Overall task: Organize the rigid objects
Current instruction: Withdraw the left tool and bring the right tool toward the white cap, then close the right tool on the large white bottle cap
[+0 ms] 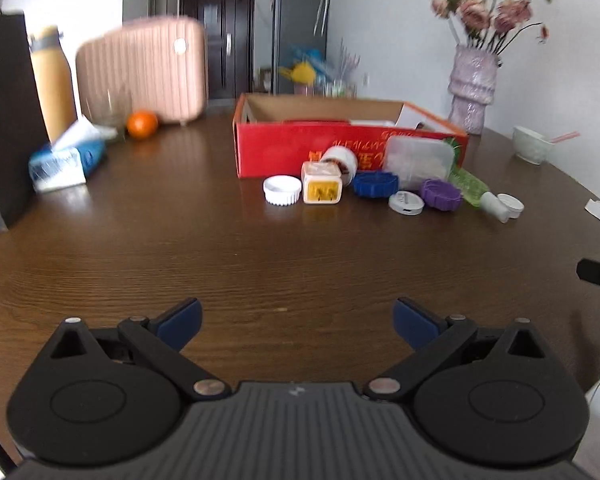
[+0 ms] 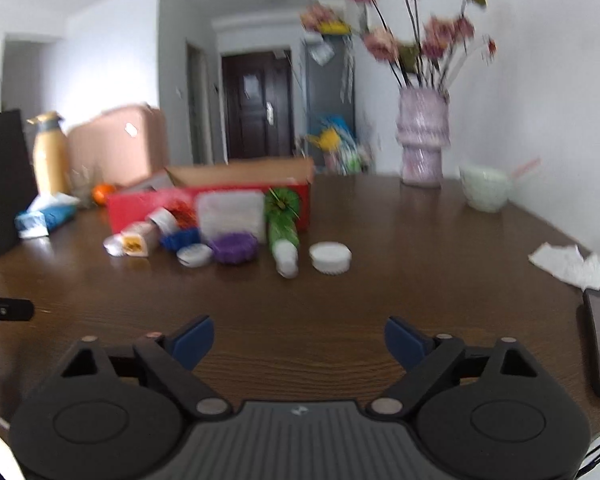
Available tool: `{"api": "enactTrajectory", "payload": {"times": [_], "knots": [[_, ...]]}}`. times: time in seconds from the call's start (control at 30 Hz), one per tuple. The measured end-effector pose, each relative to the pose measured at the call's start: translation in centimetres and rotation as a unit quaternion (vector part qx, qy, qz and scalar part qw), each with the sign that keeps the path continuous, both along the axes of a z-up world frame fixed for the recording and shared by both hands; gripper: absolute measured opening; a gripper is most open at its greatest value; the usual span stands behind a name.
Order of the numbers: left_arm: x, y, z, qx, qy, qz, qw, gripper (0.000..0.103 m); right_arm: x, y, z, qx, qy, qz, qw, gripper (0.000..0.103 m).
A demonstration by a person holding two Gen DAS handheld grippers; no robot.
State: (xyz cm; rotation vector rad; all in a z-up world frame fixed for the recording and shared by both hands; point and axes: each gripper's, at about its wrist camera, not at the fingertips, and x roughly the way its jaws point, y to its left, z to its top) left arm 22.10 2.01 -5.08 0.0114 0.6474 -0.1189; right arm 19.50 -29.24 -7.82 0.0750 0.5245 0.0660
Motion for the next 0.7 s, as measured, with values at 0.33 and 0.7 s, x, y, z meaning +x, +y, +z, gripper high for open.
{"api": "enactTrajectory", "payload": {"times": [0.33, 0.7], "knots": [[5.0, -0.8, -0.5, 0.03, 0.02, -0.016, 0.9992, 0.102, 4.7, -1.6, -0.7, -0.01, 0.036, 0.001, 0.999, 0.078], [11.3, 0.4, -0.9, 0.035, 0.037, 0.0, 0.9987, 0.072, 10.8, -1.9, -0.4, -0.032, 0.04, 0.003, 0.999, 0.065]]}}
